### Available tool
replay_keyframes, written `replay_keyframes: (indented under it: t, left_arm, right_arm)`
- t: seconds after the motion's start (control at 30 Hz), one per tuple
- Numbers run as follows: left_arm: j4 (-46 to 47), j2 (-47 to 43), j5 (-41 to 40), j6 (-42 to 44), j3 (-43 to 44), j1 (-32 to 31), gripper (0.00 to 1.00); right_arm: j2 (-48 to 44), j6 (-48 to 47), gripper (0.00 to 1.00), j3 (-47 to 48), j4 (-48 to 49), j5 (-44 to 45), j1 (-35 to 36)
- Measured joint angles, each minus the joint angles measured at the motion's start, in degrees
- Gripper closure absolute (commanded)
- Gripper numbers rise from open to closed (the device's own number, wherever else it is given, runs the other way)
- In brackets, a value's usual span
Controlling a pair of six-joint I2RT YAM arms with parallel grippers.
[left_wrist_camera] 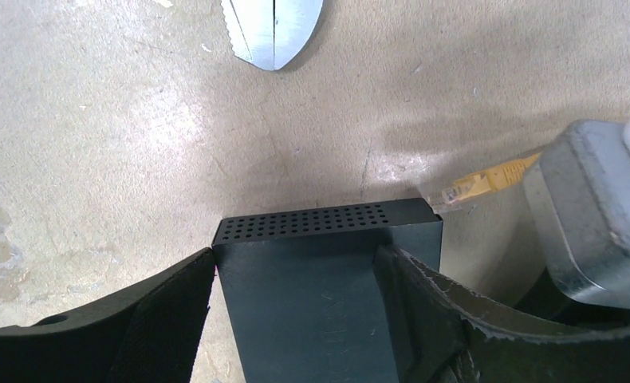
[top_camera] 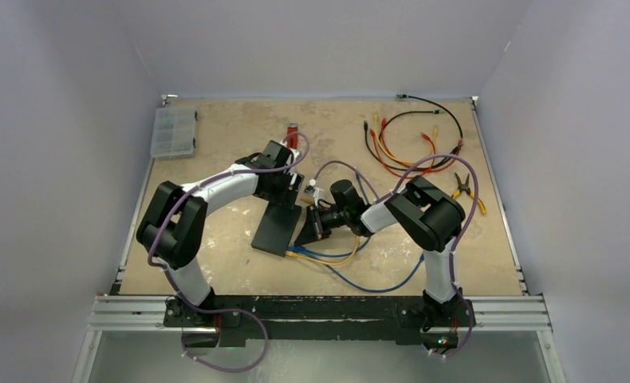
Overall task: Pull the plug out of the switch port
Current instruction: Pull the connector from the switch port, then place the connector at the center of the board.
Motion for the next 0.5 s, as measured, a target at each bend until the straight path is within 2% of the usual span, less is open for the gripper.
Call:
replay_keyframes:
  t: [0.33, 0.5]
  left_arm:
    - [0.8, 0.0, -1.1, -0.3, 0.1, 0.0, 0.29]
    - [1.0, -0.2, -1.3, -0.4, 0.0, -0.1, 0.29]
  right_arm:
    - [-4.0, -3.7, 1.00, -0.4, -6.6, 4.5, 0.0]
    - [-7.8, -5.5, 1.00, -0.2, -10.9, 10.3, 0.0]
